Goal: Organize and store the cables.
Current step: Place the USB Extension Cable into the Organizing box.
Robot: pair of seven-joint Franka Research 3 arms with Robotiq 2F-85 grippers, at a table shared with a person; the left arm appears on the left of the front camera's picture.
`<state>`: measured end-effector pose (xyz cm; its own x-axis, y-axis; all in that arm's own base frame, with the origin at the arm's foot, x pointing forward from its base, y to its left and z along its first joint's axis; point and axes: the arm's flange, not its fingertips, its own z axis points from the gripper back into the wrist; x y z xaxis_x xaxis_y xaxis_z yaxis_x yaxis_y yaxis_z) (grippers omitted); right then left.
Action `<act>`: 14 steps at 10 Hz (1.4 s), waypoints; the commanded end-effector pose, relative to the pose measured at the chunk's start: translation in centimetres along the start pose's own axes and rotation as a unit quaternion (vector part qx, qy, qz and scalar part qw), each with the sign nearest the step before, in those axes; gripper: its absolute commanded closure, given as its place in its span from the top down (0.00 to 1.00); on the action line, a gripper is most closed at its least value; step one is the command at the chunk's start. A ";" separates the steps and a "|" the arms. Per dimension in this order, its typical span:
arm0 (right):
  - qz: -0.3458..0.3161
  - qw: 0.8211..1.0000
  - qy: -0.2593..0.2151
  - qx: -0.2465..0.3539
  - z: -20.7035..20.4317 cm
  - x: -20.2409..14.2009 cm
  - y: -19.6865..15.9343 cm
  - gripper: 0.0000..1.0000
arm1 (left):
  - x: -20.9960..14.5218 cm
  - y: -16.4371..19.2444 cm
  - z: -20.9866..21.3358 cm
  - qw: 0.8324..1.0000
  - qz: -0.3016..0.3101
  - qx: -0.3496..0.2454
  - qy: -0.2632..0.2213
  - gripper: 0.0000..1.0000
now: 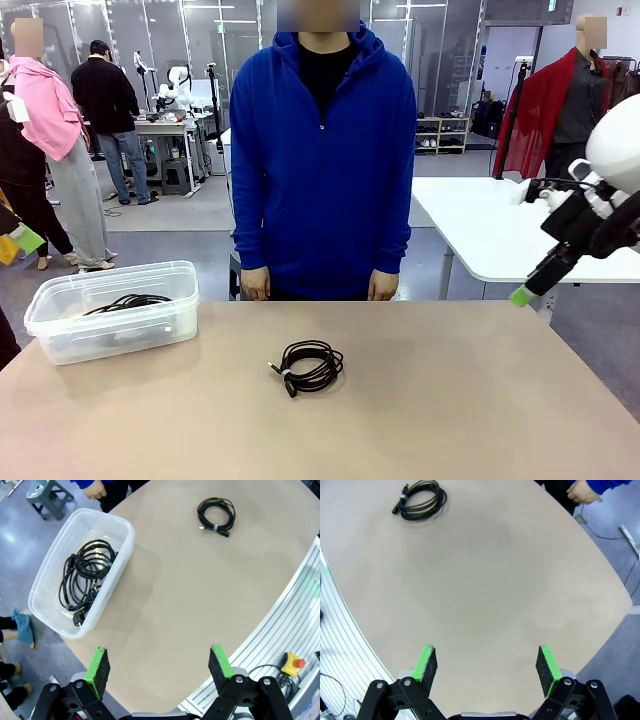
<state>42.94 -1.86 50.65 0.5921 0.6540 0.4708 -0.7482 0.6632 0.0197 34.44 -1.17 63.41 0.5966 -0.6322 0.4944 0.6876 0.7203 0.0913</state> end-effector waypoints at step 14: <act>0.051 0.996 -0.052 0.041 8.6 -11.5 2.6 1.00 | 10.0 -8.3 -17.6 0.980 0.165 0.002 0.111 1.00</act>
<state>32.91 -10.24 53.64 0.4930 0.6622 0.5643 -0.8187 0.5725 0.0435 41.01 -17.25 51.74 0.8480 -0.4359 0.3014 0.4694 0.8818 -0.0454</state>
